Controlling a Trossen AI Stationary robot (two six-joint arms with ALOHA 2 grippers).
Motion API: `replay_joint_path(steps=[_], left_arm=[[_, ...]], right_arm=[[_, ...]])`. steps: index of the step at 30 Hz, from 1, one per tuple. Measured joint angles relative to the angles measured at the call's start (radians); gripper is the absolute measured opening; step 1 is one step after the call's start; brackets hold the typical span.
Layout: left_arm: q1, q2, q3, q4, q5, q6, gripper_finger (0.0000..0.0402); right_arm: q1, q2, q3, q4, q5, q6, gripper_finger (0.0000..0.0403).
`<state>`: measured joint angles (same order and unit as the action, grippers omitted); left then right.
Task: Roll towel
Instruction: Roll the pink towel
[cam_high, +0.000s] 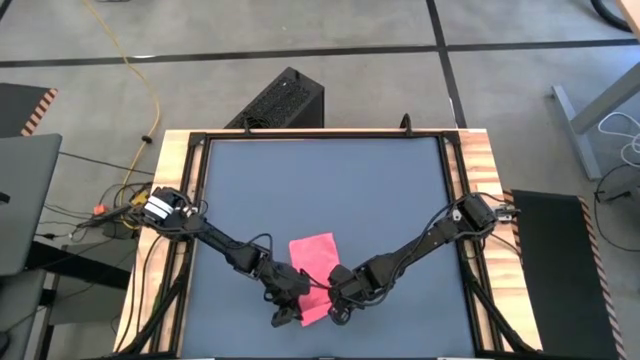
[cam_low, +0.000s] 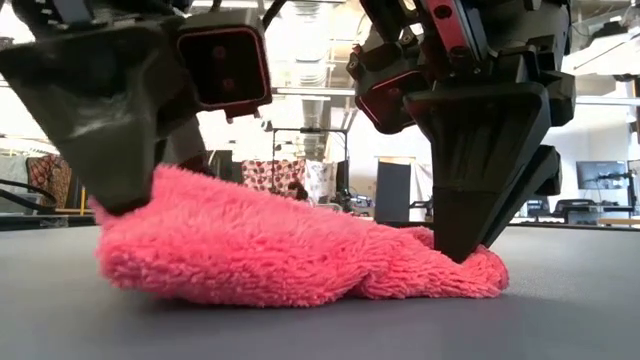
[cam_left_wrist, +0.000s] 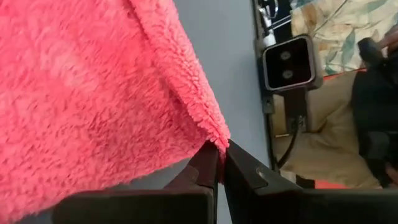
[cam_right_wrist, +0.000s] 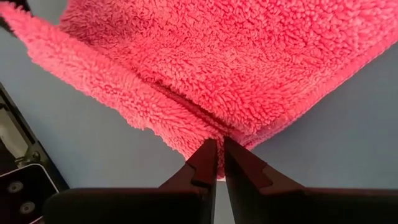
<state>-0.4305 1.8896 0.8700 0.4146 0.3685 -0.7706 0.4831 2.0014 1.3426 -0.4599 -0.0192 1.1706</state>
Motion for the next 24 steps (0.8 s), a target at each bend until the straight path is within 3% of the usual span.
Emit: replay_joint_path(steps=[16, 24], left_arm=[[-0.004, 0.008, 0.001, -0.033, 0.005, -0.028, 0.0], [0.003, 0.01, 0.0, 0.006, -0.155, -0.088, 0.0]], right_arm=[[0.0, 0.0, 0.0, 0.012, 0.047, 0.034, 0.0056], [-0.002, 0.0, 0.0, 0.031, 0.065, 0.036, 0.0056]])
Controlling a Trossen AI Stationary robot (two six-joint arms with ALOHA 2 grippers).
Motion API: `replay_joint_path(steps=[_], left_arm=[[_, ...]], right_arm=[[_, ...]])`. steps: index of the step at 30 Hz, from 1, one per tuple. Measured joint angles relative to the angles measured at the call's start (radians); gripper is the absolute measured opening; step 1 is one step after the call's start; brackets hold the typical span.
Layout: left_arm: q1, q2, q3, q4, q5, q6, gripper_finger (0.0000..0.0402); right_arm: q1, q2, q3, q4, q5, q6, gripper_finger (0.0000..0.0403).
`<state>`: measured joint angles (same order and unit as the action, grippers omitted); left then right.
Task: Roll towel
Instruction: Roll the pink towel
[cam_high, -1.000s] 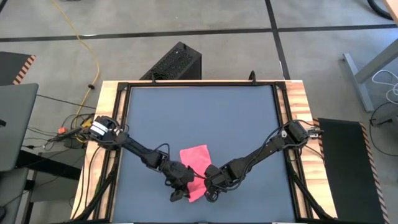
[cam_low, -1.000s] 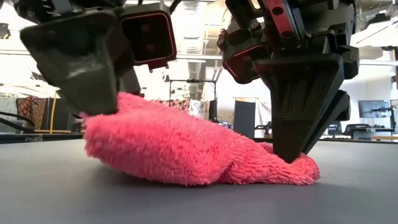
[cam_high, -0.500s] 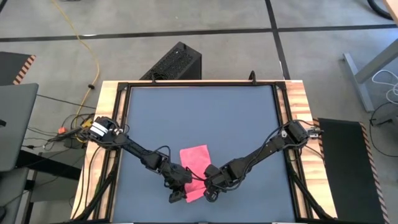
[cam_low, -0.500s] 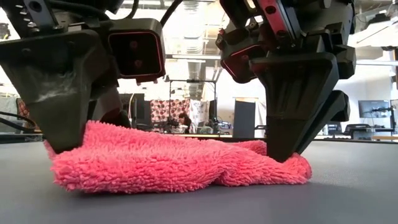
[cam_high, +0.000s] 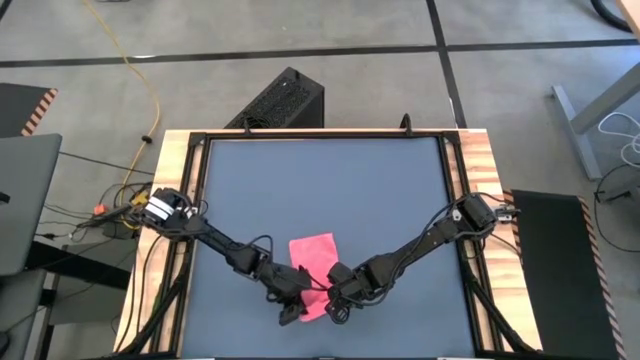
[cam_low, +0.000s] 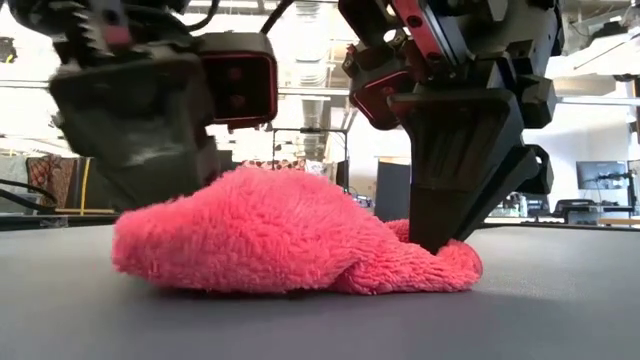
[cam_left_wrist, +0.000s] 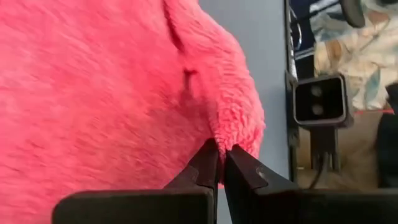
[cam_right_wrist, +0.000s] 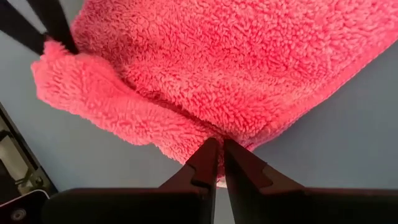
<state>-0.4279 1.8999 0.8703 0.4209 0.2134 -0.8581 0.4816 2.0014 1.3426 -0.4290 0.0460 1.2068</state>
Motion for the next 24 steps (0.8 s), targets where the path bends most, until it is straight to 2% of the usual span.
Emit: replay_joint_path(steps=[7, 17, 24], left_arm=[[0.002, 0.0, 0.002, -0.062, 0.014, 0.0, 0.0], [-0.004, 0.0, 0.002, -0.068, 0.014, 0.001, 0.0], [-0.004, 0.0, 0.002, -0.07, 0.014, 0.0, 0.0]], right_arm=[[0.0, 0.0, 0.0, 0.0, 0.002, 0.0, 0.0056], [0.003, 0.0, 0.0, -0.003, 0.026, 0.016, 0.0058], [0.015, -0.043, 0.0, -0.016, 0.1, 0.017, 0.0098]])
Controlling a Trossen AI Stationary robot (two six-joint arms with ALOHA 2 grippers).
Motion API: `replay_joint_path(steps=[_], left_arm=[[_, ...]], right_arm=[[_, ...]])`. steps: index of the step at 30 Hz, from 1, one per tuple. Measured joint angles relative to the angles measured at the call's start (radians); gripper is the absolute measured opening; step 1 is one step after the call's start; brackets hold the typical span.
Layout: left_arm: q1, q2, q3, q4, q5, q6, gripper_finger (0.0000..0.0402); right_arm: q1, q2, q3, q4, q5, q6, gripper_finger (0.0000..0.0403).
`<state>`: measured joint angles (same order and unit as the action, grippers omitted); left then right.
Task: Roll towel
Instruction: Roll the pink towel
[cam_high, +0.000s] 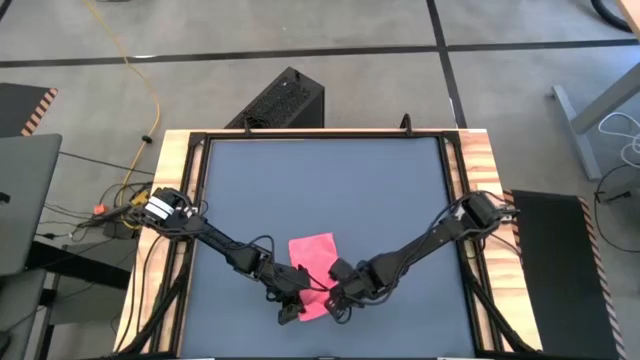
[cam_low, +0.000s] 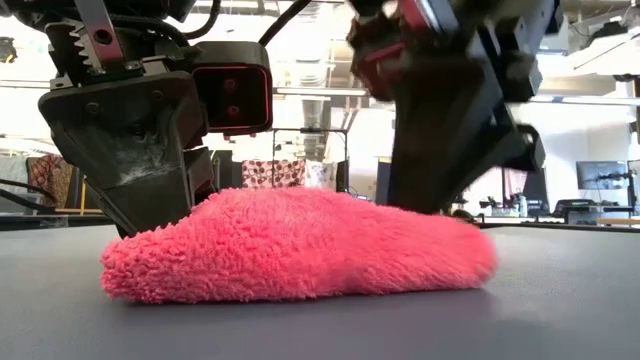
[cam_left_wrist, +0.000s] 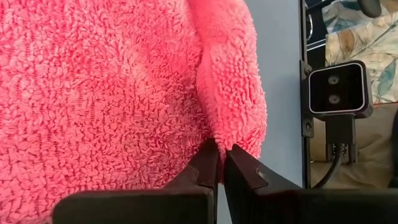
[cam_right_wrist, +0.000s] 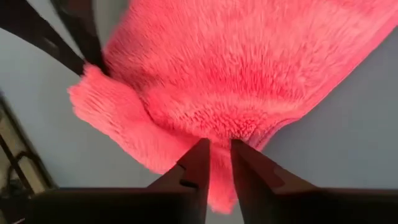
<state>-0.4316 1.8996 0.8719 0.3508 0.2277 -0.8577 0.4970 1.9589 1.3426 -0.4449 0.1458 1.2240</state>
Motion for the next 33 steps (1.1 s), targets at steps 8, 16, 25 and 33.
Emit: replay_joint_path(steps=[8, 16, 25, 33], left_arm=[[0.0, 0.0, 0.0, -0.003, -0.006, 0.003, 0.0], [0.0, 0.0, -0.001, -0.004, -0.008, 0.004, 0.0], [0.0, 0.0, -0.002, -0.002, -0.01, -0.002, 0.0], [-0.005, 0.0, -0.002, 0.003, -0.018, -0.017, 0.0]], right_arm=[[0.016, -0.029, 0.0, -0.043, 0.014, 0.002, 0.017], [0.131, -0.029, 0.043, 0.017, 0.167, -0.246, 0.0166], [0.177, -0.008, 0.077, 0.013, 0.314, -0.536, 0.0133], [0.175, 0.07, 0.076, 0.005, 0.291, -0.572, 0.0129]])
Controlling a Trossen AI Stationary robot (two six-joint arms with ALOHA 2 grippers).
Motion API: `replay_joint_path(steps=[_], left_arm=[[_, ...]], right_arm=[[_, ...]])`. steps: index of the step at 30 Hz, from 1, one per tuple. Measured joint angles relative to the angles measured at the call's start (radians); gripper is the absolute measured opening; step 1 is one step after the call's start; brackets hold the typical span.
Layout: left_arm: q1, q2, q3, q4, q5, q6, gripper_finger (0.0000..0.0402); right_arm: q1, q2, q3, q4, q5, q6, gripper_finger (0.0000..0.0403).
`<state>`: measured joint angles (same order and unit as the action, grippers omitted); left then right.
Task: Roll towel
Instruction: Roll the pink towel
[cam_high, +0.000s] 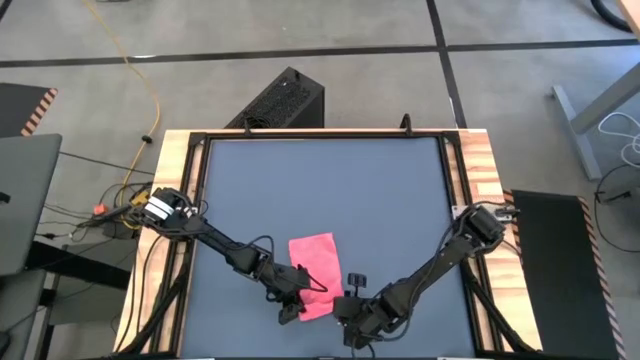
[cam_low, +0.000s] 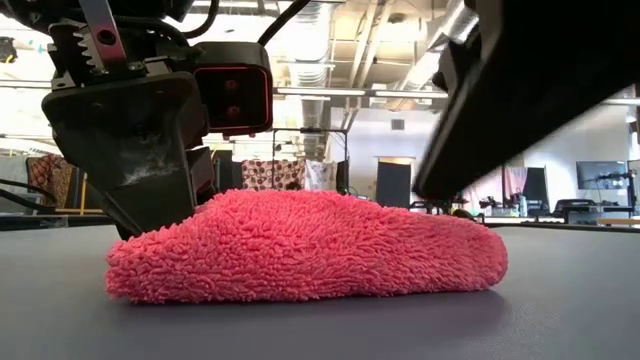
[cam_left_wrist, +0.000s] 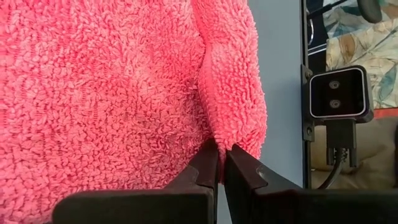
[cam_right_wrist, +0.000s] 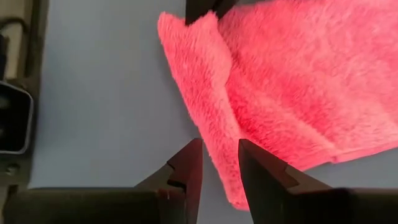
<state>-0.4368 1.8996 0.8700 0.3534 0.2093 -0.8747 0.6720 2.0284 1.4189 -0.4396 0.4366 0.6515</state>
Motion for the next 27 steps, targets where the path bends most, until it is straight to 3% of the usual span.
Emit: replay_joint_path(steps=[18, 27], left_arm=[[-0.007, 0.0, 0.0, -0.003, -0.008, -0.004, 0.0], [-0.007, 0.0, 0.0, 0.001, -0.012, -0.023, 0.0]], right_arm=[[0.002, 0.021, 0.001, 0.014, 0.034, -0.005, 0.0129], [0.006, 0.086, 0.001, 0.039, -0.019, 0.026, 0.0129]])
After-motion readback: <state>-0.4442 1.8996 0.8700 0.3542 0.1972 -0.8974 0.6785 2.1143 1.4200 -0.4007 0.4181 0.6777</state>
